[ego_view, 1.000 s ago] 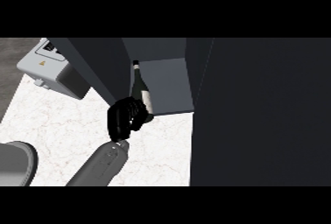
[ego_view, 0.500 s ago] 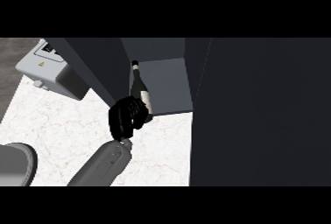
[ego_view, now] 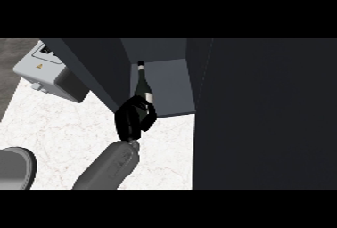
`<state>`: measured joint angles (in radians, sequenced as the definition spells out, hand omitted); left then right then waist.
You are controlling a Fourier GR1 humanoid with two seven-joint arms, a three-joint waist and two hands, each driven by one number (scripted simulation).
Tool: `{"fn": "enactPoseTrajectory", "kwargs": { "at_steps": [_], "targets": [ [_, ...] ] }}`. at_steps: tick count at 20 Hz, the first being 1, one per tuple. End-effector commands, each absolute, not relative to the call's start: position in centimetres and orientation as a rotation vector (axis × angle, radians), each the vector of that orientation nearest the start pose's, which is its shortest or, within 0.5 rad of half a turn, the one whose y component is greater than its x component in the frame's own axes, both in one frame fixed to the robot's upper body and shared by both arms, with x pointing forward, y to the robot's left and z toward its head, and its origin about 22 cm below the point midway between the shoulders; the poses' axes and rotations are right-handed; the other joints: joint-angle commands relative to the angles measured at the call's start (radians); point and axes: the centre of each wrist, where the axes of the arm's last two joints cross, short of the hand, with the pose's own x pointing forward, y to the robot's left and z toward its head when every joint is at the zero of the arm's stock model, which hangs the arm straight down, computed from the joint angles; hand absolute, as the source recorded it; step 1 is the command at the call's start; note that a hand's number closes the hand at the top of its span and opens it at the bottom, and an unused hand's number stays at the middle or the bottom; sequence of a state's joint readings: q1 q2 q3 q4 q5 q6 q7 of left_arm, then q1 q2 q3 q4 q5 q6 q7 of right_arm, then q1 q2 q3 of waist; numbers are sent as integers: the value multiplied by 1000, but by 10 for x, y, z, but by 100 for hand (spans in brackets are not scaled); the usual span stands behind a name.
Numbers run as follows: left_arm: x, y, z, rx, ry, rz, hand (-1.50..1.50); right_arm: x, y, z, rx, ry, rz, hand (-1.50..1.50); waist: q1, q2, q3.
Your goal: Pick up the wine, place it into the cabinet and close the cabinet
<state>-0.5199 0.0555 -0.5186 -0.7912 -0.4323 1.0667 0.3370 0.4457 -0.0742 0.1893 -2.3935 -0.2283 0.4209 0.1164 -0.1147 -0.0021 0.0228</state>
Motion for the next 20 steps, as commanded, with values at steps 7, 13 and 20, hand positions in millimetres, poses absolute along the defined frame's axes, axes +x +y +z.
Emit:
{"fn": "enactPoseTrajectory", "kwargs": {
  "at_steps": [7,13,20],
  "targets": [
    [393,74,7,991,-1450,-429,-150,111,-233,132,492,-1875,310,-150,-16,39,-24],
    [406,85,14,954,-1440,-401,-150,107,-233,132,515,-1888,295,-150,-3,41,-26],
    [400,85,14,803,-1563,-274,-150,107,-235,133,530,-1890,313,-150,-10,40,-27]
  ]
}}
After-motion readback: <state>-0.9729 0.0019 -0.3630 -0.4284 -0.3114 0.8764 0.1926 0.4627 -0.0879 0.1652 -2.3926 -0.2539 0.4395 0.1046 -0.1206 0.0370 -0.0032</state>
